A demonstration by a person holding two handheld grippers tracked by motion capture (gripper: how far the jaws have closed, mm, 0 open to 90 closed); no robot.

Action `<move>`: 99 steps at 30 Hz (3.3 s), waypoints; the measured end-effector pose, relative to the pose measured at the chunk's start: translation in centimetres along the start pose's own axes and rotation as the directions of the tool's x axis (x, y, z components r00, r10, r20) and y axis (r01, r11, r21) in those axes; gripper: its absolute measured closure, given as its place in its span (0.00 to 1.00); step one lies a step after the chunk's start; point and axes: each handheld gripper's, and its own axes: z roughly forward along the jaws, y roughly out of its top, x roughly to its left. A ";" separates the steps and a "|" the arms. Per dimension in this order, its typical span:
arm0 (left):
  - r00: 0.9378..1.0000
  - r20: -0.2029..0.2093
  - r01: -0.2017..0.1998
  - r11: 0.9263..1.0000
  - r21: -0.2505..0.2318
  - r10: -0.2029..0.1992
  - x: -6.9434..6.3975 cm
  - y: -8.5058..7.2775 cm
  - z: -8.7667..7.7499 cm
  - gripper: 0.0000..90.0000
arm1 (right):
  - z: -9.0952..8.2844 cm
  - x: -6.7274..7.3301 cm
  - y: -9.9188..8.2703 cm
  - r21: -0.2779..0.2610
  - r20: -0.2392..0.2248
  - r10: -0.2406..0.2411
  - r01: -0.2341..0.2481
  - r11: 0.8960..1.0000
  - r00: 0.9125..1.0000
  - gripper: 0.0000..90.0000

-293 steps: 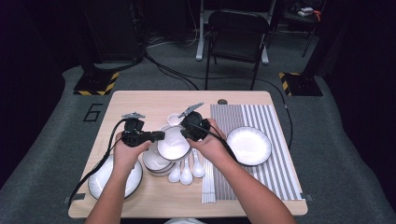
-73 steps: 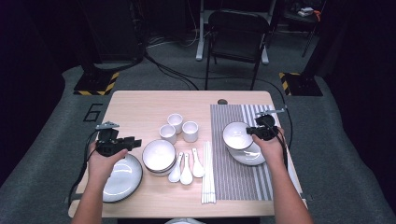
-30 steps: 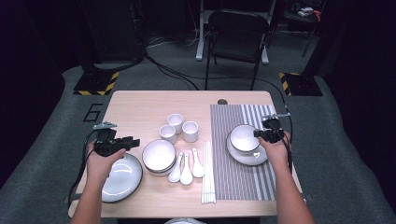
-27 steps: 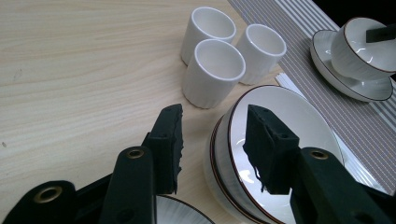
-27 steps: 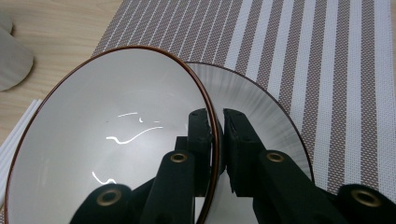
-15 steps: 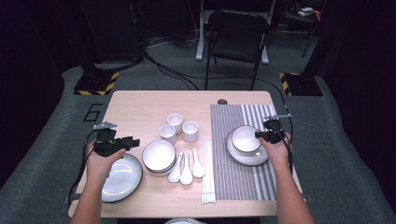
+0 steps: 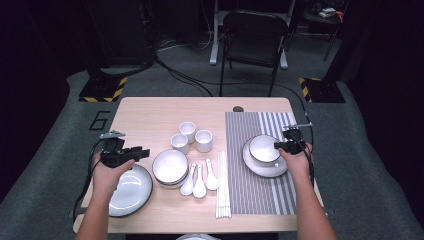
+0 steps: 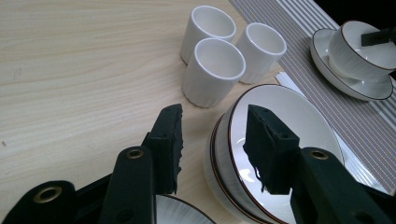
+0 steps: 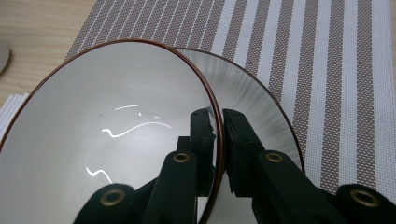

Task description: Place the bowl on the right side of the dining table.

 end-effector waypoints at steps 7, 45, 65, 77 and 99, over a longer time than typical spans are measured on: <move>1.000 0.004 0.000 1.000 0.004 0.000 0.0 0.0 0.0 0.63 | 0.2 -0.5 -0.2 -0.007 -0.013 0.008 -0.008 1.000 1.000 0.92; 1.000 -0.021 -0.005 1.000 0.029 0.006 0.8 0.0 0.5 0.59 | -2.8 1.1 0.2 -0.091 0.006 -0.070 0.070 0.993 0.998 0.64; 0.998 -0.057 -0.005 1.000 0.012 0.006 1.1 -0.1 0.6 0.55 | -4.7 4.5 0.7 -0.148 -0.058 -0.144 0.134 0.980 0.988 0.59; 0.998 -0.062 0.003 1.000 0.003 -0.002 1.2 -0.1 0.5 0.53 | -4.1 6.7 0.5 -0.148 -0.114 -0.218 0.200 0.968 0.969 0.56; 0.998 -0.062 -0.002 1.000 0.003 0.002 1.3 -0.2 0.4 0.56 | -3.2 10.3 0.0 -0.125 -0.169 -0.314 0.295 0.947 0.934 0.65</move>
